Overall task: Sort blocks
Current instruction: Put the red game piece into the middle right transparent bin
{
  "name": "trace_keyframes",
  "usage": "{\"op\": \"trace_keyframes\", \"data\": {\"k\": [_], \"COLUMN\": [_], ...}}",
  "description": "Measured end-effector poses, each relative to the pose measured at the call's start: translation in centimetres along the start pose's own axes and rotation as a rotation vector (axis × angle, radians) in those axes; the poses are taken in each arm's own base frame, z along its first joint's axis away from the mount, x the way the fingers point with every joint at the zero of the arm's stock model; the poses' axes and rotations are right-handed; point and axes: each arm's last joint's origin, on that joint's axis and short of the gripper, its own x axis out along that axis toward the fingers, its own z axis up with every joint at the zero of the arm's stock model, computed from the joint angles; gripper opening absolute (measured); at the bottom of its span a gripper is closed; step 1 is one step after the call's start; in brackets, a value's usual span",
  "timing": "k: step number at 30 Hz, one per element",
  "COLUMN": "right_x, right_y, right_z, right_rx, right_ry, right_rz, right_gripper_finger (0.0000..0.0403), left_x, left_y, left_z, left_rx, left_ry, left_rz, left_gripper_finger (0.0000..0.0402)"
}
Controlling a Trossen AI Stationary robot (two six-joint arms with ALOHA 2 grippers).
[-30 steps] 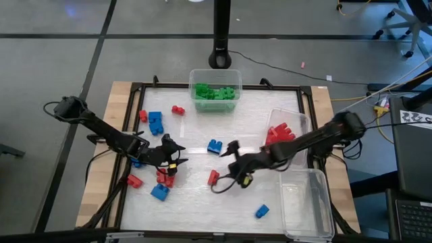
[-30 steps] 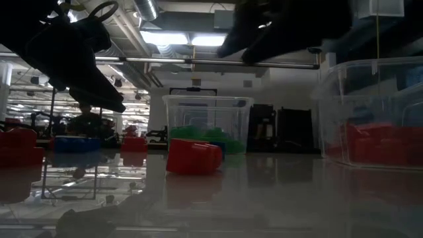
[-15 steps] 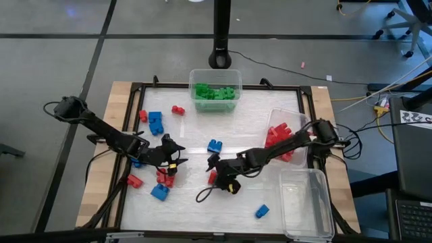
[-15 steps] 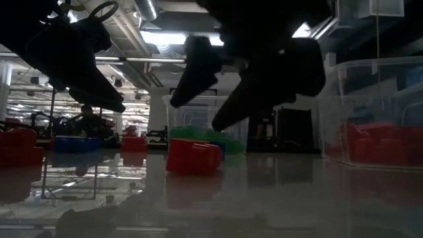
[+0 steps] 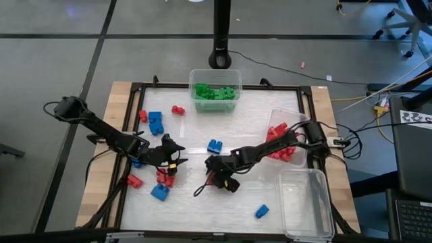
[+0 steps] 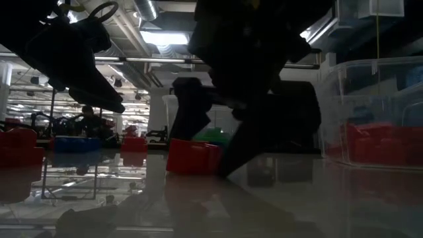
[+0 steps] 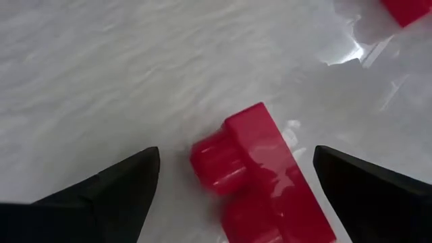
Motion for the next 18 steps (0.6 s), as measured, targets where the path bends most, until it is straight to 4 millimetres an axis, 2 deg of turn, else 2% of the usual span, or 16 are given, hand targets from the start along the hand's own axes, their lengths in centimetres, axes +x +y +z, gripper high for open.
{"op": "trace_keyframes", "data": {"k": [4,14,18], "right_x": [0.21,0.24,-0.06], "right_y": [-0.12,-0.38,-0.36], "right_z": [-0.01,-0.23,-0.23], "right_rx": [0.013,0.01,0.007], "right_ry": [-0.017,0.024,0.04], "right_rz": [-0.003,-0.063,-0.063], "right_gripper_finger": [0.0342,0.017,0.0168], "left_x": [0.0,0.0,0.0], "left_y": [0.0,0.0,0.0], "left_z": [0.0,0.0,0.0], "left_rx": [0.004,0.001,-0.001], "left_ry": [0.0,0.0,0.0], "left_rz": [0.0,0.0,0.0], "left_gripper_finger": [0.0251,0.0251,0.0251]}}
